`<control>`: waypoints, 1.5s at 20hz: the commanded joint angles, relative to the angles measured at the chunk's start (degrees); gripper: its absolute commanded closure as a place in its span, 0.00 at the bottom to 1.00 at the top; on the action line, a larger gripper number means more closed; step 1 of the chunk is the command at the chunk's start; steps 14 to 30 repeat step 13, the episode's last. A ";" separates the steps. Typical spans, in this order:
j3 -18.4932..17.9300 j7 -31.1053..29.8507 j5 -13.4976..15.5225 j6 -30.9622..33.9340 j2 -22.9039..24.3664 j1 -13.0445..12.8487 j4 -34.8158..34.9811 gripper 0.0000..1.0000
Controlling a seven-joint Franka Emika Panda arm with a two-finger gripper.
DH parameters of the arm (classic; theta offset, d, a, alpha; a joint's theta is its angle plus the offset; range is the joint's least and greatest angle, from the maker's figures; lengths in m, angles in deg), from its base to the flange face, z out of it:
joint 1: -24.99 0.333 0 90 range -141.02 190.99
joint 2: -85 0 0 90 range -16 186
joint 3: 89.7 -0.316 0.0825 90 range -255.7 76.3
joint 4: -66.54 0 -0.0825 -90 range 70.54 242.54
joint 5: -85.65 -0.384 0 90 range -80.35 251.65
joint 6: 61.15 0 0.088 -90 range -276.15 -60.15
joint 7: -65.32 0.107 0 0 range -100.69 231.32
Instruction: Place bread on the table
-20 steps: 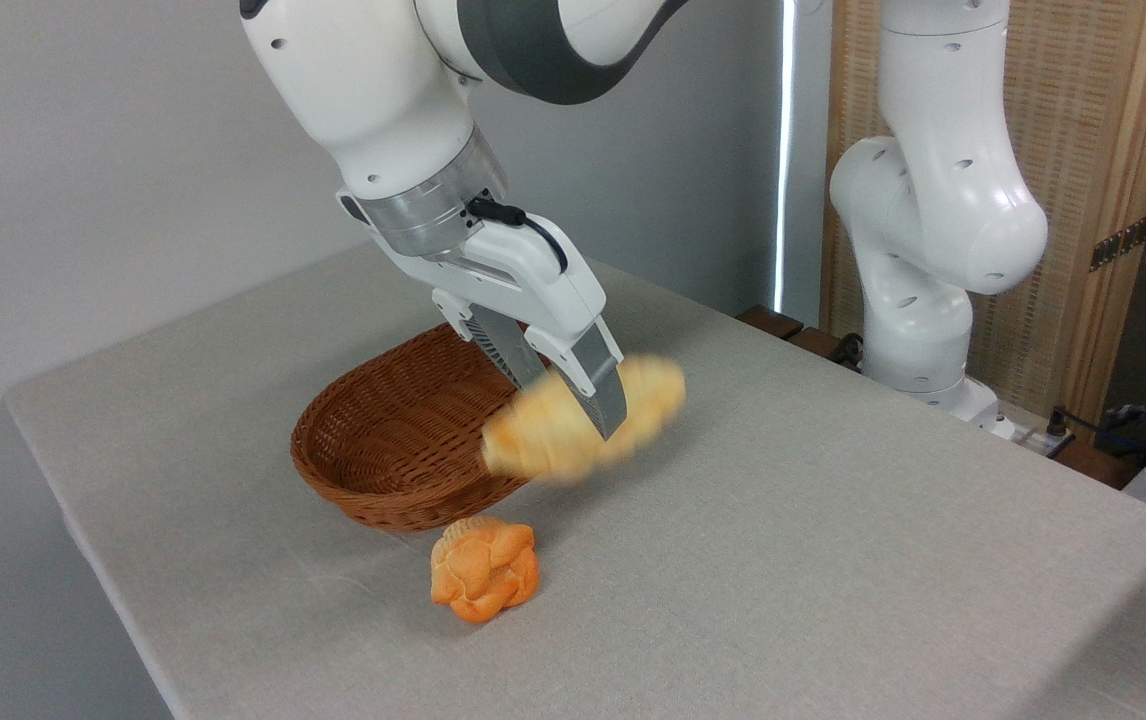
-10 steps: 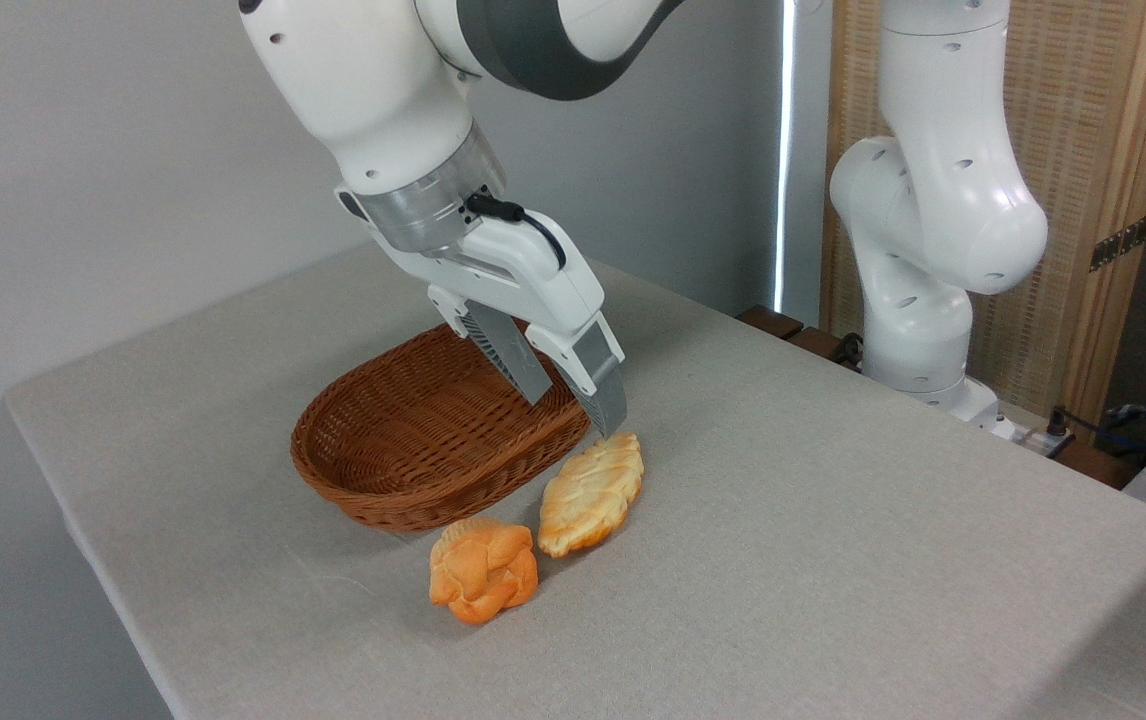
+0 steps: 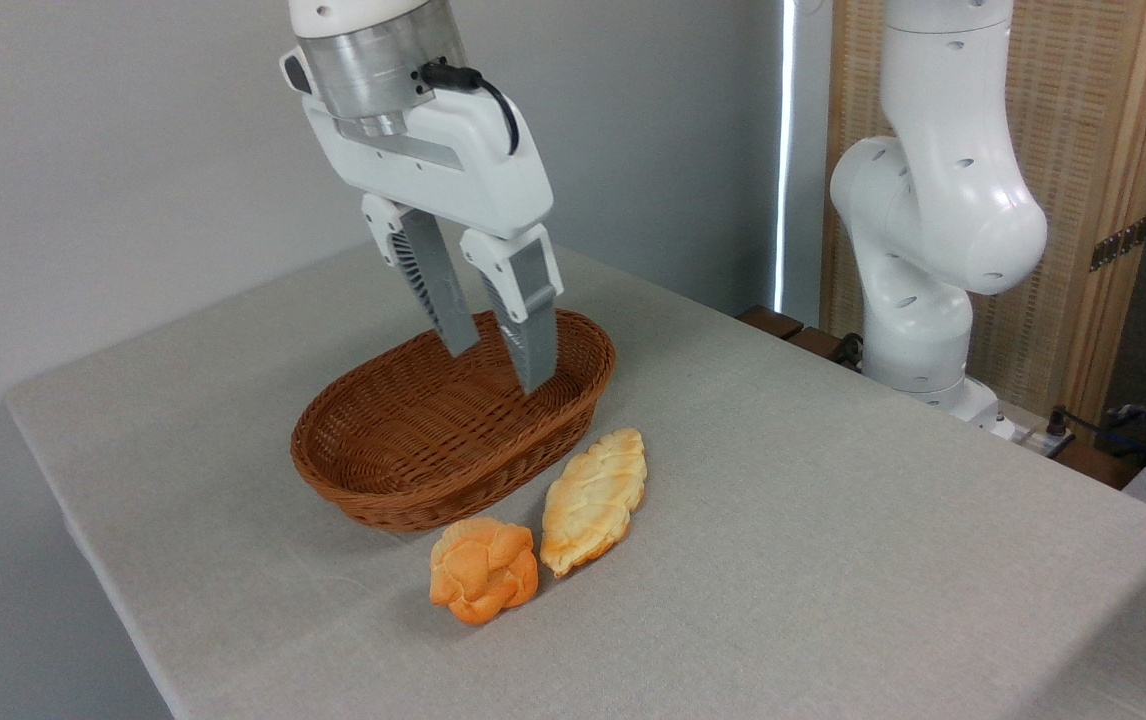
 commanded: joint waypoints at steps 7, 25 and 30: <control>-2.95 4.64 7.68 -4.88 0.93 -0.04 0.40 0.00; -2.95 4.47 7.59 -4.53 0.93 -0.04 0.31 0.00; -2.95 4.47 7.59 -4.53 0.93 -0.04 0.31 0.00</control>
